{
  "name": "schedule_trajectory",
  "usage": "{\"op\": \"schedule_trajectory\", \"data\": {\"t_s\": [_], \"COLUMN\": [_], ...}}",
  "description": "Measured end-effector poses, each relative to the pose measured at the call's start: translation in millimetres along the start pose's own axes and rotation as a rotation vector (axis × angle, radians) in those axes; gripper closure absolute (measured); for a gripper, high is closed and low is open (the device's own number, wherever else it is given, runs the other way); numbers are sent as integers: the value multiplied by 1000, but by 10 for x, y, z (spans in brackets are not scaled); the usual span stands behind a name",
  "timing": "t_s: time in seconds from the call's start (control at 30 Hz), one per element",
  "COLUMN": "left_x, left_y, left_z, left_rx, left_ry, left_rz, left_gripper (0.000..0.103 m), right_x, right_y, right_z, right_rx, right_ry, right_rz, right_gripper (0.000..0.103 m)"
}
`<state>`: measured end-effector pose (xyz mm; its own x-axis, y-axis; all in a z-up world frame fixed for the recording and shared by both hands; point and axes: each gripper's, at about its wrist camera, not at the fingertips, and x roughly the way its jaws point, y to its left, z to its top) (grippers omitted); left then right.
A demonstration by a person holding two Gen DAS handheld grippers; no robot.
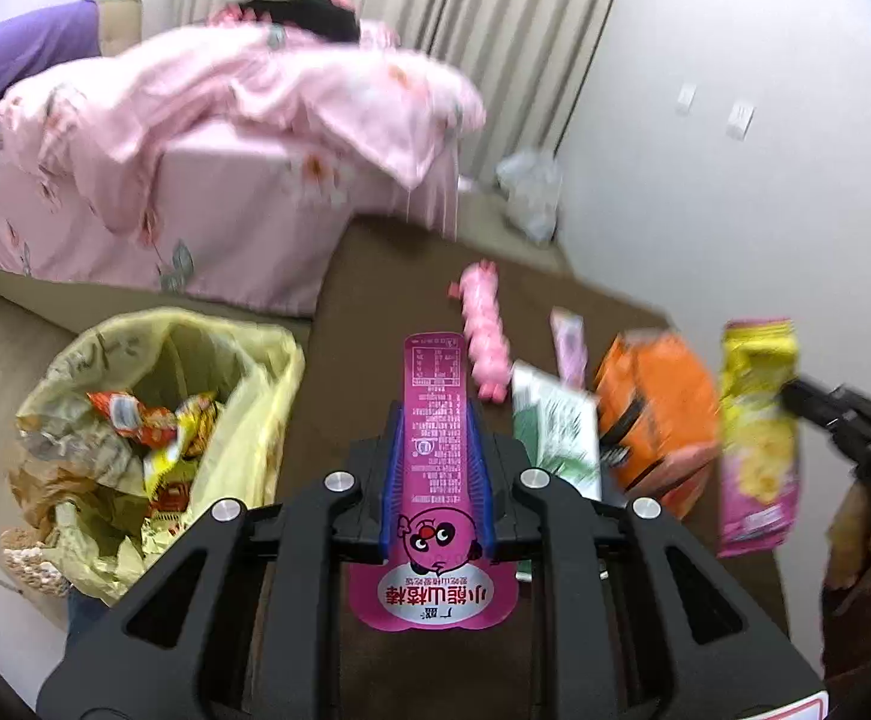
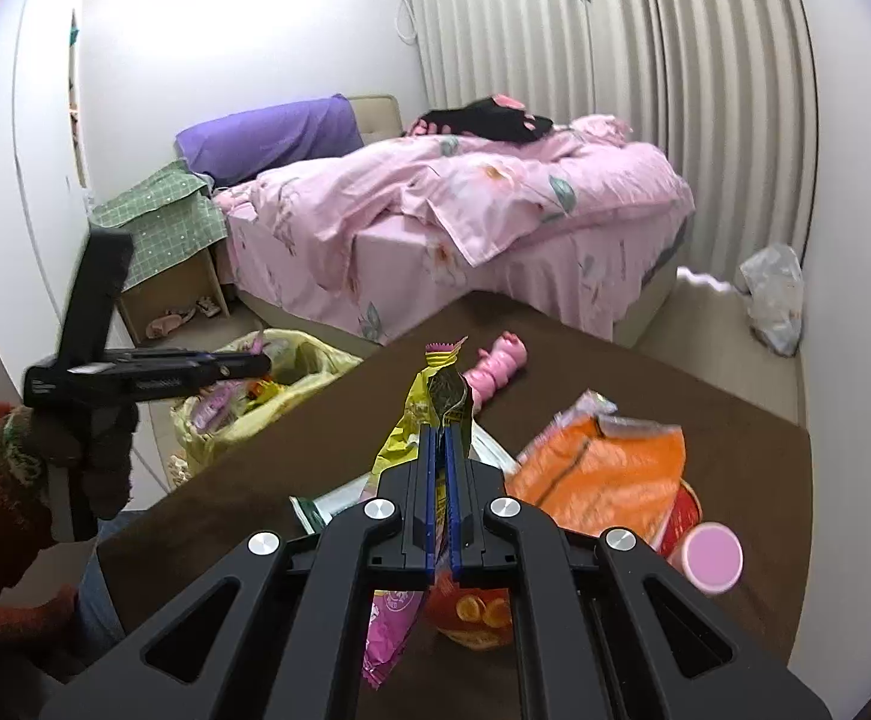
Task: Collect trash
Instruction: 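Carry the lollipop and chip bag over the yellow trash bag and open both tools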
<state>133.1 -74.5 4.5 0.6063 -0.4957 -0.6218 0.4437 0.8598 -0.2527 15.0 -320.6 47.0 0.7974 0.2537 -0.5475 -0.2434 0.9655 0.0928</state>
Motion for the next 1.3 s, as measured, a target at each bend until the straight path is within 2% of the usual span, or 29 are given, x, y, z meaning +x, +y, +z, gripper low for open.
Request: {"op": "schedule_trajectory", "data": {"t_s": [0.13,0.3,0.63,0.87,1.13,1.3], "left_x": [-325,-563,-831,-751,-308,-76], "left_y": [-25,69,942,1491,1946,2148], "left_z": [50,65,129,127,15,-85], "left_rx": [9,10,-148,-228,-310,-358], "left_ry": [-125,-183,-277,-269,-199,-153], "left_rz": [11,24,101,144,110,83], "left_gripper": [85,85,85,85,85,85], "right_x": [6,103,683,1535,2476,2868], "right_y": [101,260,695,1143,1488,1562], "right_z": [94,202,658,953,997,936], "right_rx": [-18,-42,-61,-83,-103,-75], "right_ry": [-11,-11,-40,19,155,224], "right_rz": [15,37,149,224,280,301], "right_gripper": [98,98,98,98,98,98]}}
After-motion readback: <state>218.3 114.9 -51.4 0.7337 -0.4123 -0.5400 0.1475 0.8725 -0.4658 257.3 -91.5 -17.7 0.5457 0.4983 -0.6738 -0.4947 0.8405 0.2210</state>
